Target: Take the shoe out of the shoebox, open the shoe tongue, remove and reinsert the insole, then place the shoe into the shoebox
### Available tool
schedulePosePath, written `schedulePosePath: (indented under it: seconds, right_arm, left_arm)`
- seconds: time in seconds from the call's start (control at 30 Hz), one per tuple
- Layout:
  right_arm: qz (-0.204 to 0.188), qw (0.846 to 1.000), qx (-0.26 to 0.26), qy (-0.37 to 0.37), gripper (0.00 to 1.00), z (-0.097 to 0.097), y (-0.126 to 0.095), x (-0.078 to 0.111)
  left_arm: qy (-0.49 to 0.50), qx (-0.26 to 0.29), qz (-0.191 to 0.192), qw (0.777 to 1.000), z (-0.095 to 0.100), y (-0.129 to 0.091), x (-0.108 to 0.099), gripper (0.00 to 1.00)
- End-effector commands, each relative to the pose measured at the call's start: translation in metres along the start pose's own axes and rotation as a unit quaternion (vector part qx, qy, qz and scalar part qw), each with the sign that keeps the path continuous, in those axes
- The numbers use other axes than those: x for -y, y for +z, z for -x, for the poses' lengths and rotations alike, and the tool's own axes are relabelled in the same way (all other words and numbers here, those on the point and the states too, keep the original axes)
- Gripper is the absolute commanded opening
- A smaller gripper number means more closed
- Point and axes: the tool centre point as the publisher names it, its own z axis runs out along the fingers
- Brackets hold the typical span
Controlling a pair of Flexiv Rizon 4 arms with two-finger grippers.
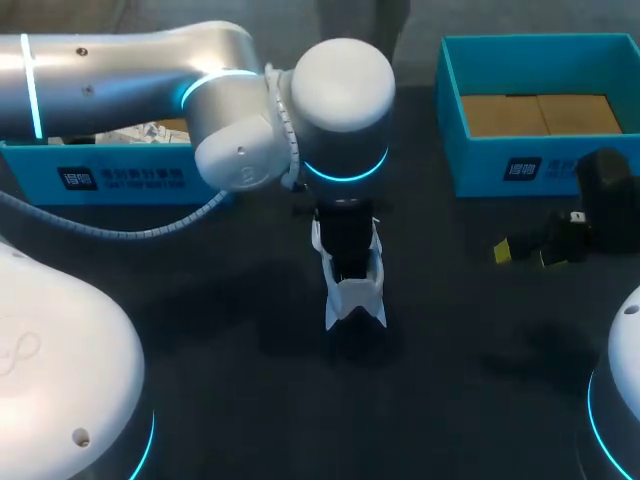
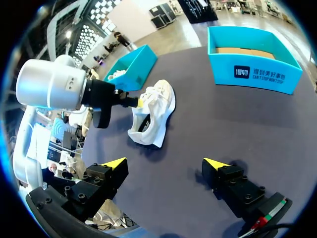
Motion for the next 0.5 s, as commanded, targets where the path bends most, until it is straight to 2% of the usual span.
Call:
schedulePosePath:
  seconds: [0.03,0.3,0.5]
  right_arm:
    - [0.000,1.000,0.001,0.001,1.00,-0.001,0.000,0.001]
    - [0.000,1.000,0.001,0.001,1.00,-0.001,0.000,0.001]
    - [0.000,1.000,0.001,0.001,1.00,-0.001,0.000,0.001]
  left_arm:
    - [-0.004,0.002,-0.002,1.000,0.002,0.001,-0.003,0.30]
    - [-0.026,-0.006,-0.022,0.999,0.004,0.008,0.014,0.31]
    - [-0.136,0.005,-0.043,0.990,0.001,-0.011,0.011,0.44]
